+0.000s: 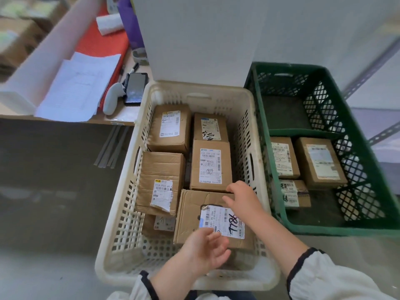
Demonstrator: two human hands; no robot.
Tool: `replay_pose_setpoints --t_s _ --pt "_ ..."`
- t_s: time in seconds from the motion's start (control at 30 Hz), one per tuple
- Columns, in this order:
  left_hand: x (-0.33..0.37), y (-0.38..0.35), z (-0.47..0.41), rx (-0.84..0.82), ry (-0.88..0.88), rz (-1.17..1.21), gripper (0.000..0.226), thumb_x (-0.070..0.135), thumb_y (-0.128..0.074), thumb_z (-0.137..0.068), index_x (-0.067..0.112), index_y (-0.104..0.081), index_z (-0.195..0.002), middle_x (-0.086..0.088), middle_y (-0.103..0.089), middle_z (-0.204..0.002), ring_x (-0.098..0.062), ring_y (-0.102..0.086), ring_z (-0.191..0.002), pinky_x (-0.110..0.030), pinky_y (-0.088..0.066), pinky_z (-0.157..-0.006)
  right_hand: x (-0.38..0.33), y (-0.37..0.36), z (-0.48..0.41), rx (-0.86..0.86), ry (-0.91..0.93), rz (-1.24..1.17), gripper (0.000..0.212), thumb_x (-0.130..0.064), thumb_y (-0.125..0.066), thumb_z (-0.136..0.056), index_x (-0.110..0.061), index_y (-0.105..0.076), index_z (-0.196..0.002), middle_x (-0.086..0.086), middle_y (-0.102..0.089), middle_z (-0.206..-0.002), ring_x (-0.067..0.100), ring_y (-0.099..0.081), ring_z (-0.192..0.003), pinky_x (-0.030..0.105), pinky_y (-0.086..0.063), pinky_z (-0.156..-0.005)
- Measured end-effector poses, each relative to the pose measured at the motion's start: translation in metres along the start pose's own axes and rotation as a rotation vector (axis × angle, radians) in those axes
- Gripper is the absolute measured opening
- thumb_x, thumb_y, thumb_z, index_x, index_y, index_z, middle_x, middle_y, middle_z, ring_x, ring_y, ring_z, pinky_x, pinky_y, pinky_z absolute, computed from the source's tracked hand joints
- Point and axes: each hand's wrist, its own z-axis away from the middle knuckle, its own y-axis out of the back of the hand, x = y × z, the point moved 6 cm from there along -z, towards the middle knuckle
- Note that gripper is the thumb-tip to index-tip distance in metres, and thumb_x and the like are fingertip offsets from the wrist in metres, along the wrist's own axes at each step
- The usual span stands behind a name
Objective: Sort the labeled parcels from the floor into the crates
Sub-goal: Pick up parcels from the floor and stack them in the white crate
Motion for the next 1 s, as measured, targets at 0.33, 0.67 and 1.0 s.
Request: replay_pose_setpoints --t_s 0.33,0.67,1.0 --pt "0.076 -0.022 0.100 0.296 -0.950 -0.573 0.020 0.019 -0.050 -0.095 0.014 -0.058 -0.113 -0.004 -0.066 -0.101 -0.014 -0.064 -0.083 -0.028 -0.051 -0.071 -0.069 0.081 0.046 0.000 0.302 0.002 0.036 -0.037 -0.050 -0.093 -0.022 -0.056 -0.125 -0.006 -0.060 -0.117 0.008 -0.055 -0.104 0.025 -0.045 -0.090" --pt "0.038 0.045 0.213 1.035 -1.592 -1.205 0.028 0.026 -0.050 -0.091 0.018 -0.064 -0.114 0.002 -0.065 -0.106 -0.021 -0.062 -0.092 -0.032 -0.050 -0.073 -0.182 0.075 0.113 -0.020 0.722 0.055 0.032 -0.034 -0.051 -0.094 -0.018 -0.060 -0.120 -0.004 -0.059 -0.118 0.011 -0.055 -0.105 0.026 -0.047 -0.086" --pt "-0.107 0.224 0.310 1.578 -1.450 -0.795 0.038 0.032 -0.044 -0.083 0.013 -0.067 -0.107 -0.005 -0.065 -0.102 -0.031 -0.063 -0.087 -0.037 -0.053 -0.070 -0.295 -0.039 0.257 -0.168 1.114 0.232 0.030 -0.035 -0.053 -0.092 -0.022 -0.062 -0.117 -0.005 -0.059 -0.114 0.015 -0.058 -0.102 0.030 -0.048 -0.086"
